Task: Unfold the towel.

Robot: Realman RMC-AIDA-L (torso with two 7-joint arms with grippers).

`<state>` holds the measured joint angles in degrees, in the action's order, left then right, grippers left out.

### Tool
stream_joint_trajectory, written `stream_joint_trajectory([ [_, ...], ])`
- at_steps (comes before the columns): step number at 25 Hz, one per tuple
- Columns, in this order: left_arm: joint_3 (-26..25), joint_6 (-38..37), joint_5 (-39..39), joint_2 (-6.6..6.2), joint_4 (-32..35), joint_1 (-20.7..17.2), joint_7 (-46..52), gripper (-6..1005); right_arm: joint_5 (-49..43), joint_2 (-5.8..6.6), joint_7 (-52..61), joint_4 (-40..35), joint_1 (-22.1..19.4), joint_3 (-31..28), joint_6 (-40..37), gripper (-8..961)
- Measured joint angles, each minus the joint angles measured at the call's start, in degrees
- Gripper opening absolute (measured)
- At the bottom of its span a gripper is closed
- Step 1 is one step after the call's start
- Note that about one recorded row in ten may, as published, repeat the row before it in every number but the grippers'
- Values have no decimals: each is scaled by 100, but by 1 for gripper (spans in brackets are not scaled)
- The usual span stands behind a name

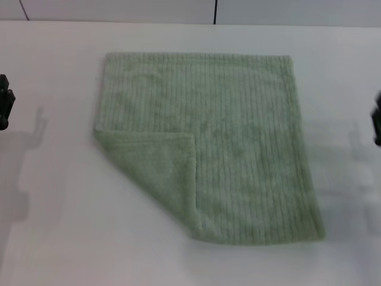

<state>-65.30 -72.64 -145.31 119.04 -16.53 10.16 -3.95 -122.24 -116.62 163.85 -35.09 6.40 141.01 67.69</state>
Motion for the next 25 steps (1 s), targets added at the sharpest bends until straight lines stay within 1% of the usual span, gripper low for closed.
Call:
stream_joint_trajectory([
  [1, 0, 10, 0, 0, 1, 2, 0, 751, -14, 114, -199, -337, 55, -32, -353, 534],
  [2, 0, 12, 2, -1, 1, 2, 0, 751, -15, 199, -365, -617, 91, -85, -668, 515],
  [3, 0, 12, 1, -1, 1, 1, 0, 751, -12, 306, -552, -1069, 117, -201, -1101, 495],
  [5, 0, 13, 2, -2, 1, -6, 0, 751, -9, 433, -838, -1853, 87, -539, -2037, 456],
  [6, 0, 14, 4, -3, 6, -14, 0, 751, -7, 475, -1257, -2726, -15, -1164, -3399, 437],
  [7, 0, 14, 4, -3, 6, -14, 0, 751, -7, 475, -1257, -2726, -15, -1164, -3399, 417],
  [8, 0, 14, 4, -3, 7, -13, 0, 751, -8, 444, -1505, -3148, -69, -1545, -4140, 398],
  [10, 0, 14, 5, -4, 11, -8, 0, 751, -9, 222, -2010, -3788, -140, -2370, -5598, 359],
  [11, 0, 13, 2, -4, 6, 12, 0, 751, -26, -115, -2473, -4247, -103, -3348, -7249, 339],
  [12, 0, 13, 2, -4, 6, 12, 0, 751, -26, -115, -2473, -4247, -103, -3348, -7249, 295],
  [13, 0, 14, 4, -4, -1, 24, 0, 751, -27, -266, -2618, -4459, 100, -4066, -8539, 250],
  [14, 4, 14, 3, -3, -12, 39, 1, 751, -27, -266, -2618, -4459, 100, -4066, -8539, 206],
  [15, 16, 17, 7, -4, -13, 49, 14, 751, -37, -273, -2553, -4502, 257, -4337, -9090, 161],
  [16, 37, 24, 3, -9, -12, 73, 69, 751, -249, -228, -2073, -4407, 654, -4708, -9978, 117],
  [17, 37, 24, 3, -9, -12, 73, 69, 751, -249, -228, -2073, -4407, 654, -4708, -9978, 93],
  [20, 54, 35, 1, -11, 0, 111, 121, 751, -960, -233, -1287, -3982, 1353, -5289, -11095, 22],
  [21, 117, 76, -6, -10, -47, 129, 173, 751, -1325, -236, -983, -3629, 1783, -5505, -11590, -2],
  [22, 117, 76, -6, -10, -47, 129, 173, 751, -1325, -236, -983, -3629, 1783, -5505, -11590, -2],
  [24, 160, 77, -11, -14, -56, 139, 195, 750, -1517, -227, -817, -3233, 2167, -5623, -11924, -3],
  [25, 194, 71, -27, -13, -63, 147, 198, 750, -1564, -220, -789, -3107, 2286, -5641, -11995, -3],
])
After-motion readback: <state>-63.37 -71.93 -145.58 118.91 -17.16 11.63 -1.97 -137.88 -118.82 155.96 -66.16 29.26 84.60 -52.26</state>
